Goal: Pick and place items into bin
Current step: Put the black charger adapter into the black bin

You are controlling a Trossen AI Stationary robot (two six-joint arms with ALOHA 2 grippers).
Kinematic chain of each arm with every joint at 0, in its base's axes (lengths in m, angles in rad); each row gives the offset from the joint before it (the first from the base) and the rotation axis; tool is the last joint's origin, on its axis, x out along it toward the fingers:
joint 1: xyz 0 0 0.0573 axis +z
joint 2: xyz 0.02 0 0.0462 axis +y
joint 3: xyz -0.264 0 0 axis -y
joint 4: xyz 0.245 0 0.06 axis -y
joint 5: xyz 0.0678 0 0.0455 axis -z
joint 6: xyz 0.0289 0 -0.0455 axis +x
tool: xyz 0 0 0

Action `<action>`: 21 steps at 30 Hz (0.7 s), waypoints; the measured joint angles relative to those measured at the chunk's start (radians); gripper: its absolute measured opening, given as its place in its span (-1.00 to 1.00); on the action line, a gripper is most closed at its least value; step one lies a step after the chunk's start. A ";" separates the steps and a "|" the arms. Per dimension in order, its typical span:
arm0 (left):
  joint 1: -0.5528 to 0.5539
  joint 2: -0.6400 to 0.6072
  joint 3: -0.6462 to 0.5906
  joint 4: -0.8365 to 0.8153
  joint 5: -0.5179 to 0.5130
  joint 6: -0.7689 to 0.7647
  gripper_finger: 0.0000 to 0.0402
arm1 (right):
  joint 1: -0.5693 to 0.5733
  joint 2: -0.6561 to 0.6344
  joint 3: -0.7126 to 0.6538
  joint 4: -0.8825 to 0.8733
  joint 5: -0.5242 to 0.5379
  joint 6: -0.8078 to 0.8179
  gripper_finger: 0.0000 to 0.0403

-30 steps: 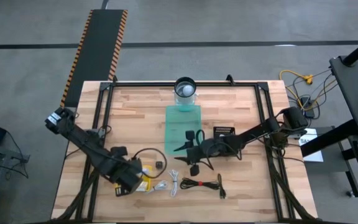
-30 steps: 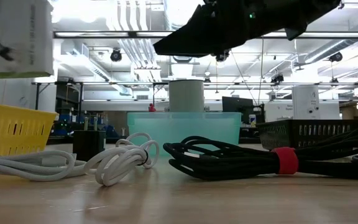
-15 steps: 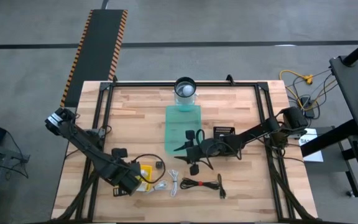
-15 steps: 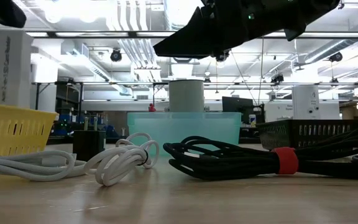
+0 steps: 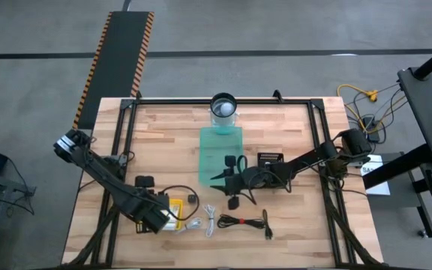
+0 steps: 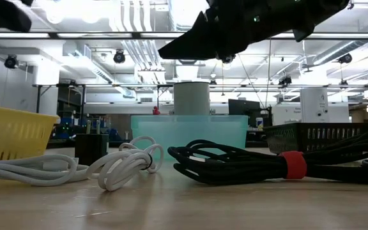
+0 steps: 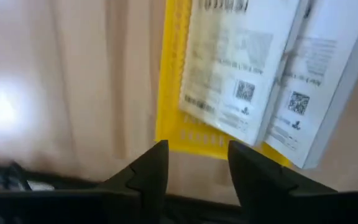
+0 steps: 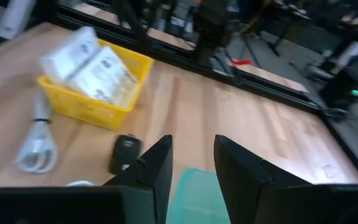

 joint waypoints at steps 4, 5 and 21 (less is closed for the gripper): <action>0.008 -0.018 0.008 0.028 -0.194 0.119 -0.20 | 0.000 -0.001 0.000 0.000 0.095 0.001 -0.51; 0.014 -0.023 0.008 0.054 -0.255 0.157 -0.20 | 0.000 -0.002 0.000 -0.001 0.111 0.000 -0.52; 0.235 0.031 -0.028 0.489 -0.256 0.480 -0.19 | 0.002 -0.061 -0.001 -0.195 0.130 -0.014 -0.50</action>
